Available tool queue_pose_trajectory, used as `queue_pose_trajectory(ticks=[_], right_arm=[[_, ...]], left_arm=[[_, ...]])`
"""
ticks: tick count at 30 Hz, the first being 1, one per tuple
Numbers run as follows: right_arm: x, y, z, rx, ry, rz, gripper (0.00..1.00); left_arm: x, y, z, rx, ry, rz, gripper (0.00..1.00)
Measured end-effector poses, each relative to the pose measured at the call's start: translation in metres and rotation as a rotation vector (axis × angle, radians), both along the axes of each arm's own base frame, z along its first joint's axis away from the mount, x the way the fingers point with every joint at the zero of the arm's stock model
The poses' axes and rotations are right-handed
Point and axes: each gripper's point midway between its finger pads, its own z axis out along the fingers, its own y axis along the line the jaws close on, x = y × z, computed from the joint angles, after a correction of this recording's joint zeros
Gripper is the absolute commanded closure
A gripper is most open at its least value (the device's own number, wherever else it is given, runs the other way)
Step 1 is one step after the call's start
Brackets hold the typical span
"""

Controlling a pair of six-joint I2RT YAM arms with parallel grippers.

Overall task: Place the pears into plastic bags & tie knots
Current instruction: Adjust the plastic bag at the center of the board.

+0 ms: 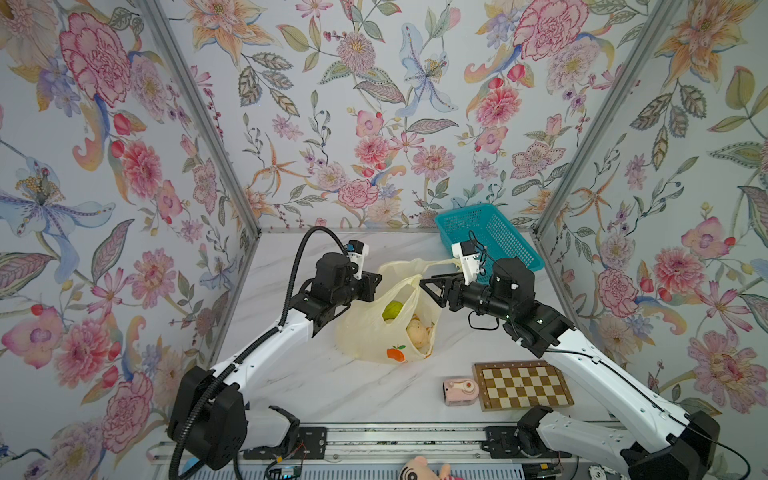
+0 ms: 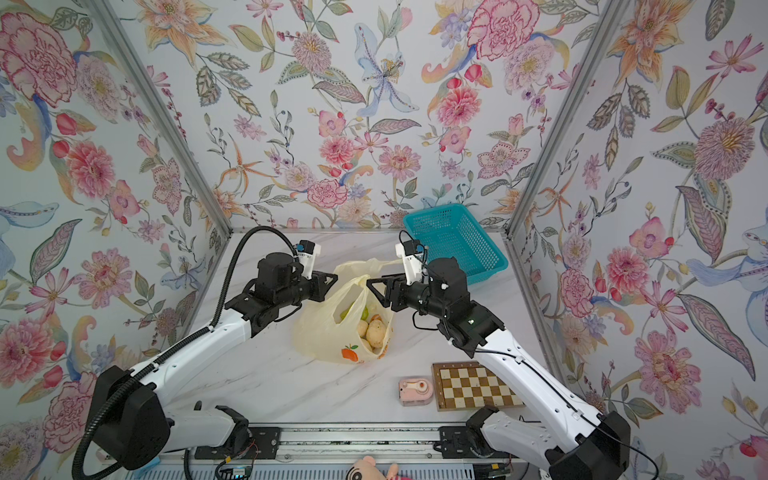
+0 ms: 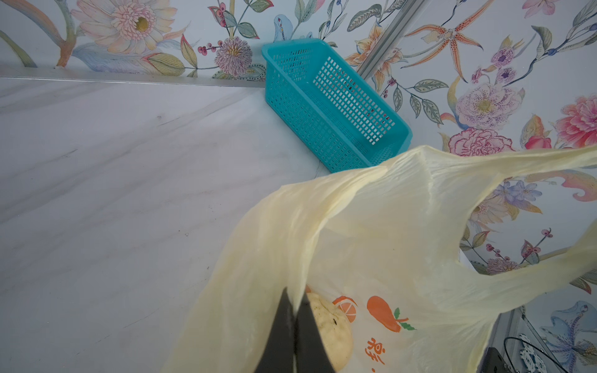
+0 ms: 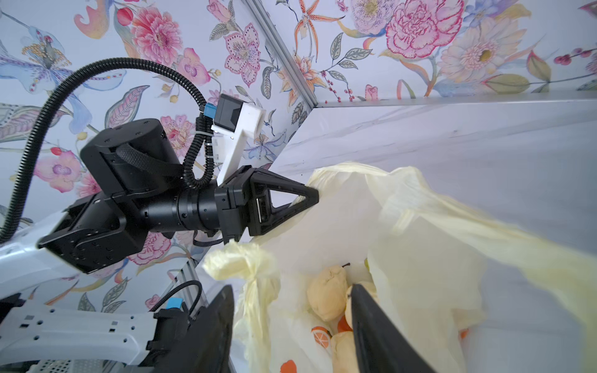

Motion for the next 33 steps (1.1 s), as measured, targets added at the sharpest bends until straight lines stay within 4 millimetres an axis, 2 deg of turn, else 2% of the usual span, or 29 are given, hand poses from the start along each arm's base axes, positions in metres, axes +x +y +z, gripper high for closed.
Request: queue_pose_trajectory(ticks=[8,13,16,20,23,25,28,30,33], right_arm=[[-0.005,0.011,0.011,0.062,0.013,0.104,0.63],[-0.007,0.015,0.011,0.071,0.029,0.138,0.82],[-0.008,0.017,0.011,0.076,0.041,0.15,0.98],[-0.01,0.019,0.018,0.102,0.045,0.164,1.0],[-0.015,0.023,0.032,0.139,0.04,0.182,1.0],[-0.02,0.028,0.047,0.173,0.026,0.206,1.0],[-0.025,0.037,0.071,0.226,0.0,0.245,1.0],[-0.025,0.043,0.087,0.254,-0.019,0.265,1.0],[-0.027,0.053,0.1,0.281,-0.034,0.292,1.0]], left_arm=[[0.0,0.001,0.001,0.002,-0.006,0.001,1.0],[0.0,0.001,0.001,0.002,-0.006,0.001,1.0],[0.0,0.001,0.001,0.002,-0.006,0.001,1.0],[0.002,-0.001,0.004,0.006,-0.018,-0.005,1.0],[0.011,-0.007,0.01,0.001,-0.039,-0.018,0.99],[0.018,-0.013,0.014,0.0,-0.053,-0.035,0.94],[0.03,-0.02,0.026,0.009,-0.094,-0.049,0.77],[0.033,-0.02,0.042,0.014,-0.148,-0.05,0.65],[0.03,-0.012,0.075,0.015,-0.251,-0.031,0.56]])
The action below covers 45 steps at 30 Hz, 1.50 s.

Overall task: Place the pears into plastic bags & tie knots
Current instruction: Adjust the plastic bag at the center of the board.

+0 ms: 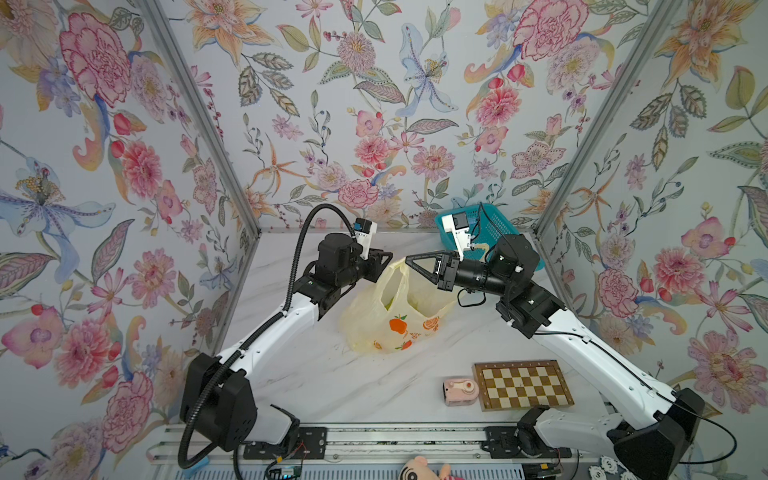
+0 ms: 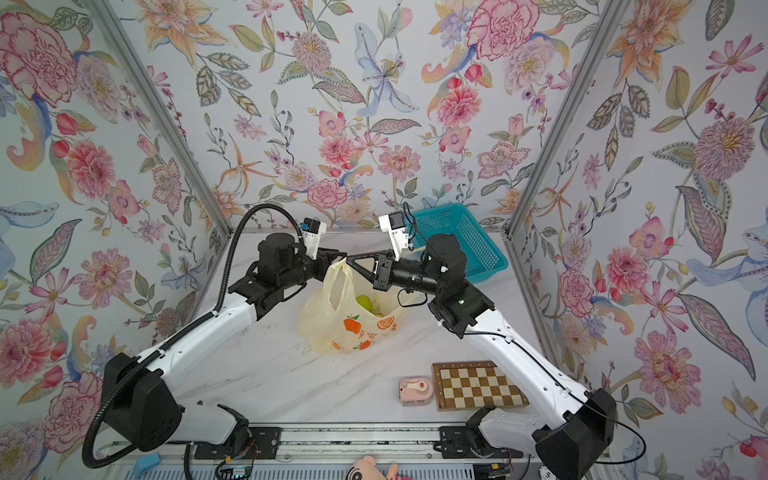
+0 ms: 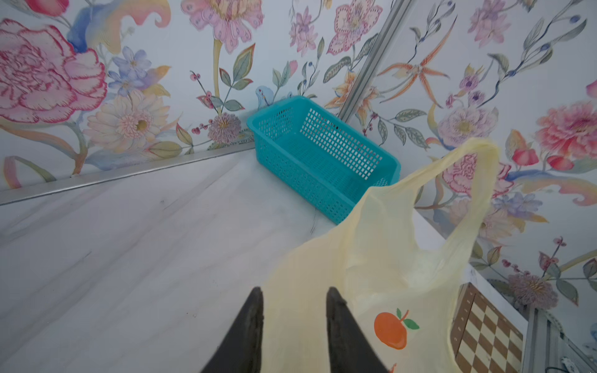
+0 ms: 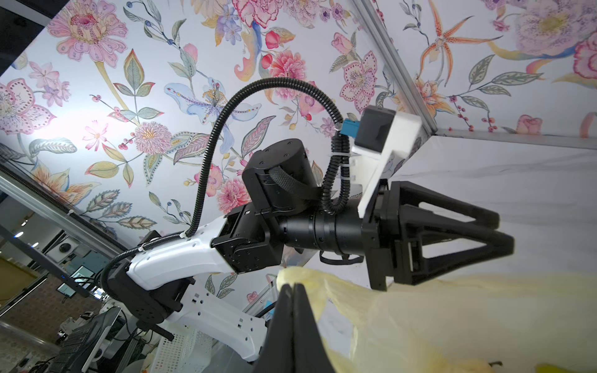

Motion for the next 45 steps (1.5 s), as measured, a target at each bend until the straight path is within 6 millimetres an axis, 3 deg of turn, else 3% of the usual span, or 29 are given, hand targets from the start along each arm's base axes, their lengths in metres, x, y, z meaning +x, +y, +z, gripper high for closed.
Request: queue_pose_trajectory(ticks=[4,7,11,14,20,23,32,40,45], right_arm=[[0.0,0.01,0.005,0.011,-0.004,0.019,1.0],[0.004,0.014,0.004,0.012,-0.004,0.011,1.0],[0.012,0.02,0.003,0.015,-0.003,0.006,1.0],[0.015,0.029,0.004,0.018,0.0,0.019,1.0],[0.018,0.048,0.01,0.023,-0.003,0.049,1.0],[0.018,0.054,0.015,0.025,-0.009,0.058,1.0],[0.021,0.057,0.023,0.011,-0.033,0.042,1.0],[0.034,0.055,0.013,-0.045,-0.031,-0.043,1.0],[0.036,0.057,0.012,-0.05,-0.03,-0.045,1.0]], left_arm=[[-0.023,0.027,0.061,-0.039,-0.172,0.041,0.46],[-0.056,0.054,0.105,-0.079,-0.312,0.083,0.38],[-0.095,0.076,0.135,-0.14,-0.432,0.093,0.3],[-0.106,0.074,0.135,-0.171,-0.453,0.065,0.26],[-0.092,0.047,0.09,-0.129,-0.354,0.034,0.23],[-0.088,0.04,0.083,-0.11,-0.341,0.043,0.23],[-0.089,0.042,0.089,-0.087,-0.385,0.091,0.23],[-0.105,0.064,0.118,-0.103,-0.481,0.149,0.22],[-0.104,0.054,0.116,-0.099,-0.489,0.107,0.25]])
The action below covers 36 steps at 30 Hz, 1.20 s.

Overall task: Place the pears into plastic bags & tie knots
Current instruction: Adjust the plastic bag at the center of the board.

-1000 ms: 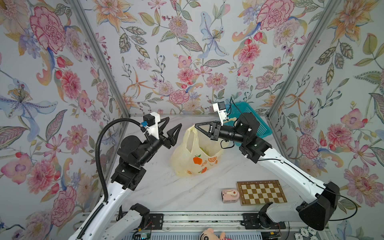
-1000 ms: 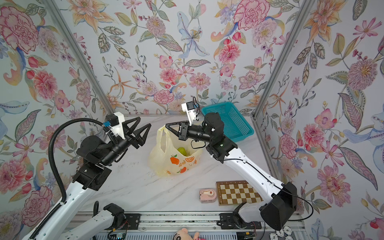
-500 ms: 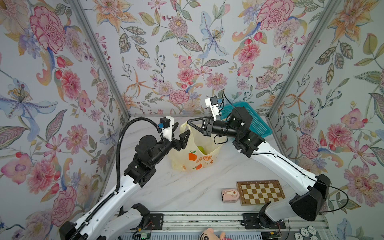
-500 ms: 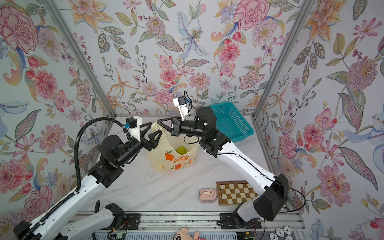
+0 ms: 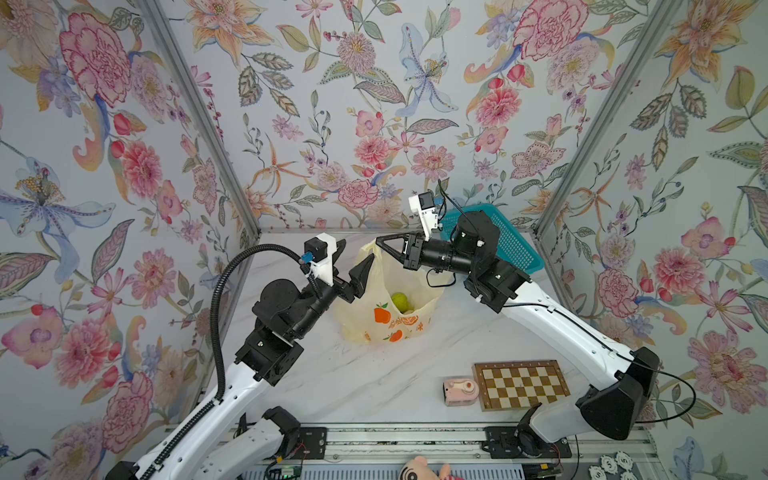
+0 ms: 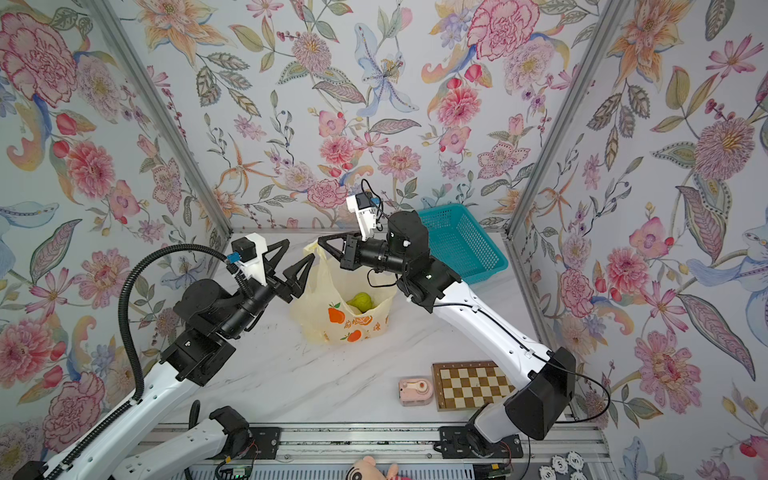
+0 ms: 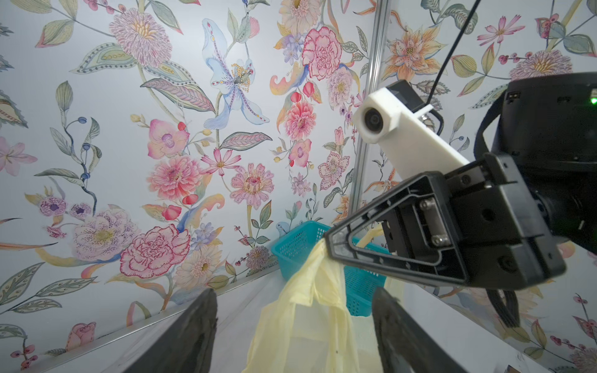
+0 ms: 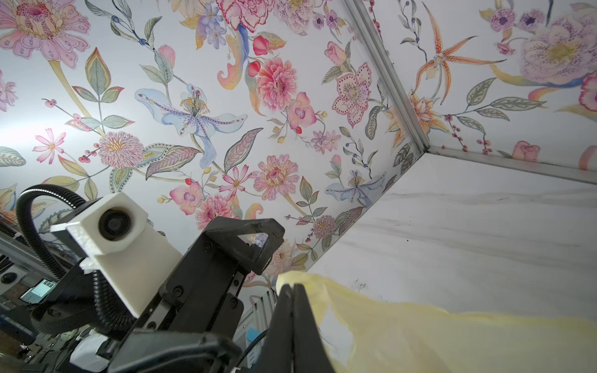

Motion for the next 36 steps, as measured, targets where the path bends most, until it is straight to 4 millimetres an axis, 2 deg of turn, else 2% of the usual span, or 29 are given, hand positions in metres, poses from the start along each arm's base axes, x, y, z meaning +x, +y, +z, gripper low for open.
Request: queue_pose_trajectory(ticks=[3,8,12,18,21,24,29,30,34,36], right_arm=[[-0.001,0.001,0.002,0.003,-0.003,0.005,1.0],[-0.005,0.003,0.004,0.006,-0.006,0.014,1.0],[-0.005,0.004,0.005,0.004,-0.005,0.015,1.0],[-0.002,0.006,0.004,0.0,-0.006,0.015,1.0],[0.0,0.008,0.005,-0.001,-0.01,0.014,1.0],[0.001,0.009,0.004,-0.005,-0.014,0.014,1.0],[0.001,0.008,0.002,-0.018,-0.023,0.01,1.0],[0.002,0.008,0.001,-0.022,-0.023,0.008,0.94],[0.009,-0.002,0.0,-0.044,-0.042,-0.016,0.52],[0.016,-0.018,0.005,-0.049,-0.069,-0.05,0.42]], left_arm=[[0.009,-0.011,-0.013,0.029,0.031,-0.017,0.27],[0.019,-0.022,-0.027,0.067,0.055,-0.021,0.41],[0.018,-0.022,-0.024,0.068,0.048,-0.02,0.48],[0.018,-0.029,-0.013,0.066,0.024,-0.034,0.45],[0.018,-0.034,-0.016,0.076,0.025,-0.039,0.6],[0.02,-0.034,-0.018,0.084,0.029,-0.023,0.79],[0.023,-0.031,-0.019,0.094,0.026,0.006,0.94],[0.023,-0.03,-0.019,0.096,0.028,0.01,0.95],[0.025,-0.028,-0.023,0.108,0.037,0.028,0.96],[0.026,-0.025,-0.025,0.115,0.046,0.043,0.97]])
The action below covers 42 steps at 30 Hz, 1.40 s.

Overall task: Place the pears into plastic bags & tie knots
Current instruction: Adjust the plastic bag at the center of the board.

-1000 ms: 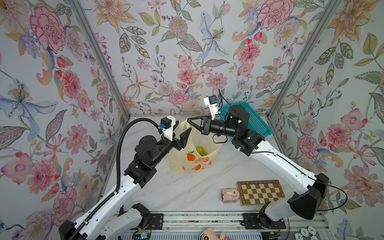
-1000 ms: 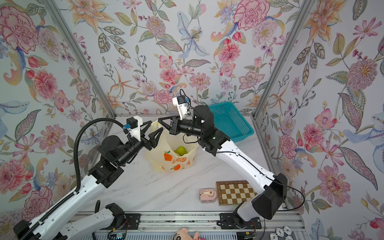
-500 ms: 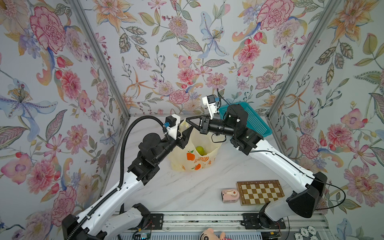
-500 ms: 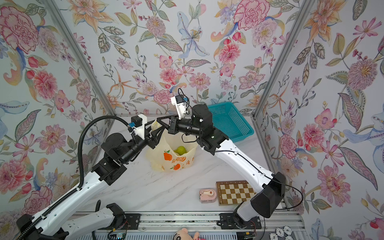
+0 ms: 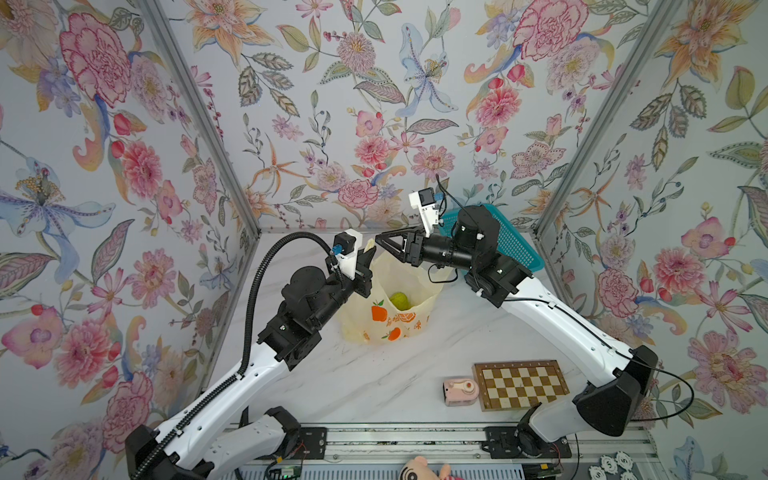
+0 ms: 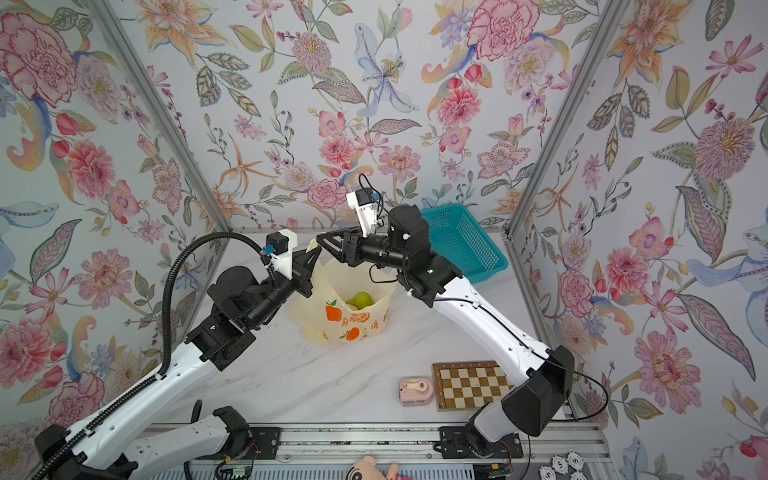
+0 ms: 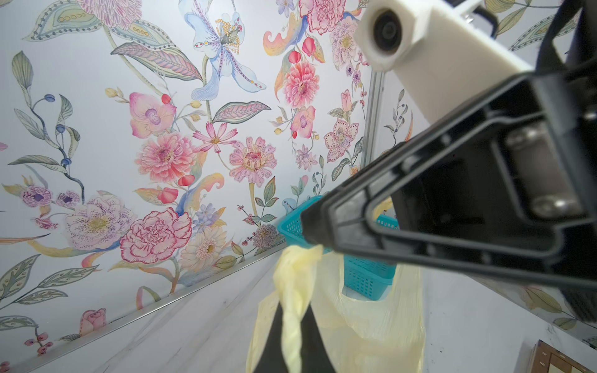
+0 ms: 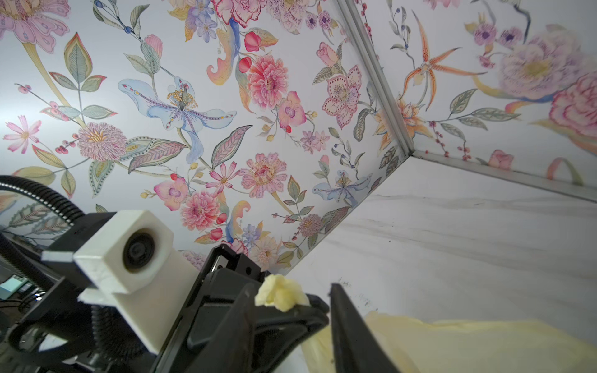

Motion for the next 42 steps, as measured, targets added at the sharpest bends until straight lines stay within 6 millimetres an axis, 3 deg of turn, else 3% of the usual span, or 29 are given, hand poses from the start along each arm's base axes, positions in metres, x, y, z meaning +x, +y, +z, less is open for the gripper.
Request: queue_pose_trajectory(ticks=[5,7,10,15,20,23,29,42], right_arm=[[0.011,-0.076,0.019,-0.006,-0.116,-0.14,0.27],[0.005,-0.105,0.022,-0.021,-0.186,-0.196,0.25],[-0.009,-0.132,0.017,-0.056,-0.28,-0.241,0.22],[-0.016,-0.149,-0.023,-0.136,-0.39,-0.253,0.19],[0.01,-0.158,-0.062,-0.151,-0.38,-0.226,0.2],[0.025,-0.155,-0.071,-0.119,-0.407,-0.17,0.17],[0.028,-0.131,-0.083,-0.06,-0.486,0.02,0.01],[0.026,-0.066,-0.085,0.021,-0.632,0.363,0.0]], left_arm=[[0.01,0.014,-0.01,0.026,0.032,0.05,0.96],[0.019,0.027,-0.012,0.029,0.049,0.088,0.96],[0.029,0.046,-0.013,0.022,0.067,0.135,0.96],[0.041,0.063,-0.015,0.017,0.096,0.156,0.96],[0.051,0.069,-0.027,0.029,0.132,0.137,0.96],[0.059,0.072,-0.036,0.037,0.157,0.133,0.96],[0.069,0.074,-0.054,0.052,0.208,0.112,0.96],[0.069,0.075,-0.056,0.051,0.217,0.092,0.96]])
